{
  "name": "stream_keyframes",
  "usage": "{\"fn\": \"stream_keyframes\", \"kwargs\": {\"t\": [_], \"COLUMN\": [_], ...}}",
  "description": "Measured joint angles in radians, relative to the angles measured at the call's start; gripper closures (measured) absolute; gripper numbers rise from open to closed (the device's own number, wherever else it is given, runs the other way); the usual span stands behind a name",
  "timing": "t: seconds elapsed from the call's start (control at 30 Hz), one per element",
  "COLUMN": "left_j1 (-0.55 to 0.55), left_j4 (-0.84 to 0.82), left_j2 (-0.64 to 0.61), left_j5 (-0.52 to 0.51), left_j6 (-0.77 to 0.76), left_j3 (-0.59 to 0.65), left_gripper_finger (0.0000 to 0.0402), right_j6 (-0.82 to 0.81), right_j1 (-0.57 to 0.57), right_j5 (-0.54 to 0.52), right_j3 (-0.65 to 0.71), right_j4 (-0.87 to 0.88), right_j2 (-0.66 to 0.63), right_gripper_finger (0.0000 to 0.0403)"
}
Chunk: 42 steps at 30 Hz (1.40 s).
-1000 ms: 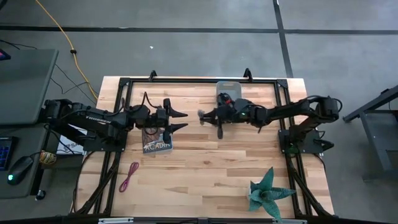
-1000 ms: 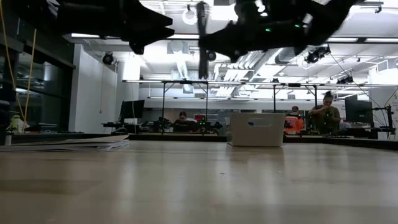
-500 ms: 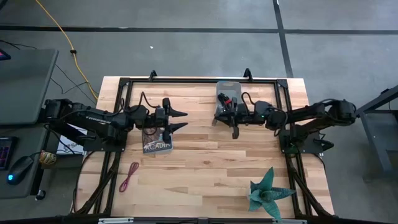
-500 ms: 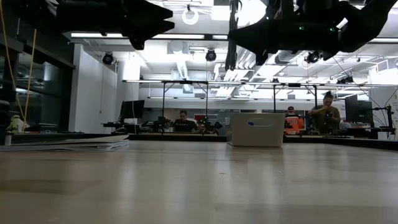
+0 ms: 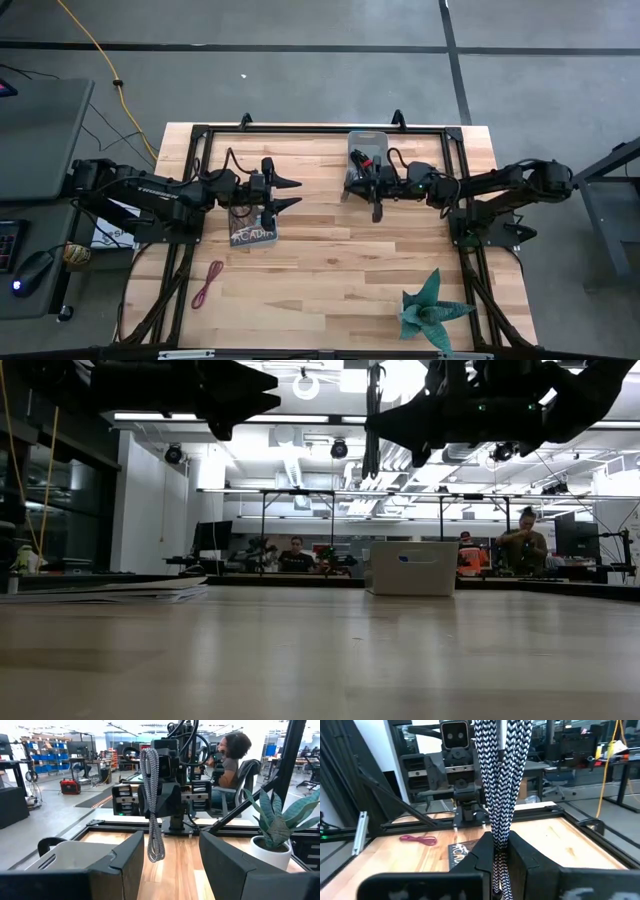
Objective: Pick and place USB-C Cables
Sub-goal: Put the white usb cable into the white bin
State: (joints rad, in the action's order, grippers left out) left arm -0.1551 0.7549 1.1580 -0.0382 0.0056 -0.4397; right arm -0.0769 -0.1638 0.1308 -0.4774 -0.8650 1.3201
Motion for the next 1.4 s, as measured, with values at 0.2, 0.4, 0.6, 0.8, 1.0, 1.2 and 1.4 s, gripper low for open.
{"fn": "stream_keyframes", "kwargs": {"t": [0.2,0.4,0.6,0.8,1.0,1.2,1.4], "left_j1": [0.0,0.0,-0.001,-0.001,-0.001,-0.001,-0.001], "left_j4": [-0.003,-0.002,0.003,0.003,0.002,0.001,0.001], "left_j2": [0.0,0.0,0.0,0.0,0.0,0.0,0.0], "left_j5": [0.0,0.0,0.0,0.0,0.0,0.0,0.0], "left_j6": [-0.001,-0.001,-0.001,-0.001,-0.001,-0.001,-0.002], "left_j3": [0.0,0.0,0.0,0.0,0.0,0.0,0.0], "left_gripper_finger": [0.0231,0.0231,0.0231,0.0231,0.0231,0.0231,0.0231], "right_j6": [0.006,0.004,0.01,0.015,-0.115,-0.209,-0.239], "right_j1": [0.0,0.001,0.001,-0.032,-0.168,-0.288,-0.339], "right_j5": [-0.01,-0.084,-0.333,-0.654,-0.678,-0.539,-0.441], "right_j3": [0.0,-0.001,-0.095,-0.313,-0.496,-0.557,-0.557], "right_j4": [0.006,-0.028,0.143,0.604,1.01,1.124,1.16], "right_j2": [0.0,0.0,0.01,0.092,0.208,0.319,0.4], "right_gripper_finger": [0.0391,0.0391,0.0391,0.0391,0.0391,0.0391,0.0391]}}
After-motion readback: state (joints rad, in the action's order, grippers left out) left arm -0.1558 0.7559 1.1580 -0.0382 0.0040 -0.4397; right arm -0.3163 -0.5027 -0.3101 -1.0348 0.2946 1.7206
